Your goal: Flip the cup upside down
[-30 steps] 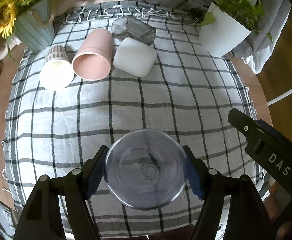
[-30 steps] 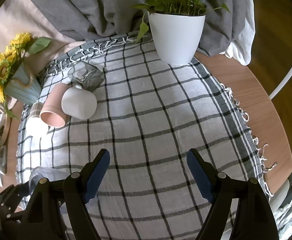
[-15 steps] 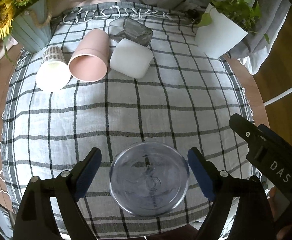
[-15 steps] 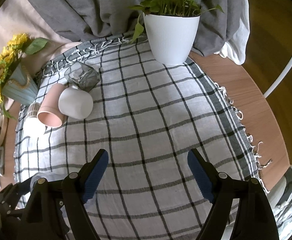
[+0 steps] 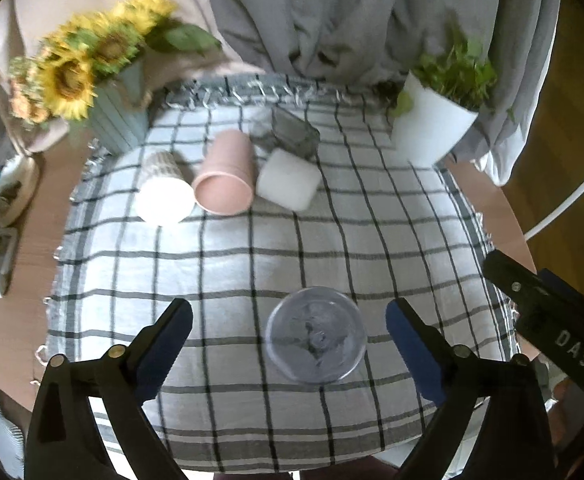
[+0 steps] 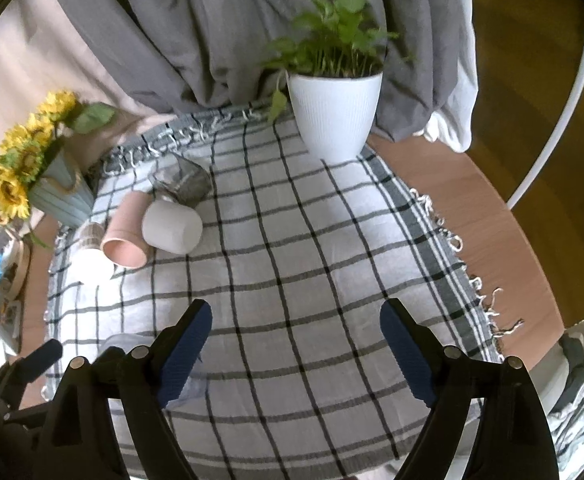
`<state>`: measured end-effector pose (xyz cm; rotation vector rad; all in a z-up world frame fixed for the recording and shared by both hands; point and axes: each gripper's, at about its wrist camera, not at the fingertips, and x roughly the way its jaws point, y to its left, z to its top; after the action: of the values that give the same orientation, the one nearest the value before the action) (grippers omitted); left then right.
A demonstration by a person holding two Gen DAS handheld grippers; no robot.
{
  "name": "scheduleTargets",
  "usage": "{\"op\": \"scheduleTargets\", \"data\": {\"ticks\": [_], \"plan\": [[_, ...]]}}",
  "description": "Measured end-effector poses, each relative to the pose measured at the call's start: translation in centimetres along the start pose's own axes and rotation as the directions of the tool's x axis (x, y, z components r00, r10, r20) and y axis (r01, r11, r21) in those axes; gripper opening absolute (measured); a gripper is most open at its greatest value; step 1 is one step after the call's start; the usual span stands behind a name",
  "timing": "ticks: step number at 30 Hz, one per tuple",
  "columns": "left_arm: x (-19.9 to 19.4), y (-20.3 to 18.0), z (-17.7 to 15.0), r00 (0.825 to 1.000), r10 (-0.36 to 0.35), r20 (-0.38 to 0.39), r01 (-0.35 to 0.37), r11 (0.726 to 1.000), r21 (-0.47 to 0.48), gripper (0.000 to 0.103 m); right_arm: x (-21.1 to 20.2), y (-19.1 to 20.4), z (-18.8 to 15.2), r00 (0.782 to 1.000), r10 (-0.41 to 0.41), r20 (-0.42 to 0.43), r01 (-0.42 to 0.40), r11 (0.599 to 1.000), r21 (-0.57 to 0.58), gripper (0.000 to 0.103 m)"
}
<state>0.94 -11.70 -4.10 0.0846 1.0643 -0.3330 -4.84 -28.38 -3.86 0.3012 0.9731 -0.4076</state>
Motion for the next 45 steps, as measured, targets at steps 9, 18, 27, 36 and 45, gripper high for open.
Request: {"op": "scheduleTargets", "data": {"ticks": [9,18,27,36,45], "plan": [[-4.4,3.8,-1.0,0.983,0.141,0.118,-0.133,0.988,-0.075,0.102,-5.6,0.8,-1.3,0.994,0.045,0.104,-0.048,0.998,0.028,0.090],[-7.6,6.3,-2.8,0.972,0.170,0.161,-0.152,0.981,-0.123,0.102,-8.6,3.6,-3.6,0.983,0.120,0.140,-0.112,0.992,-0.063,0.090],[-9.1,8.0,-5.0,0.957,0.232,0.173,-0.212,0.969,-0.127,0.102,-9.5,5.2,-5.4,0.983,0.132,0.126,-0.120,0.988,-0.098,0.090],[-10.3,9.1,-6.1,0.934,0.281,0.220,-0.260,0.958,-0.122,0.103,-10.9,7.5,-7.1,0.981,0.080,0.178,-0.047,0.982,-0.180,0.090],[-10.9,10.1,-6.3,0.930,0.274,0.243,-0.251,0.960,-0.123,0.103,-11.0,8.7,-8.0,0.983,0.071,0.168,-0.036,0.979,-0.201,0.093]]}}
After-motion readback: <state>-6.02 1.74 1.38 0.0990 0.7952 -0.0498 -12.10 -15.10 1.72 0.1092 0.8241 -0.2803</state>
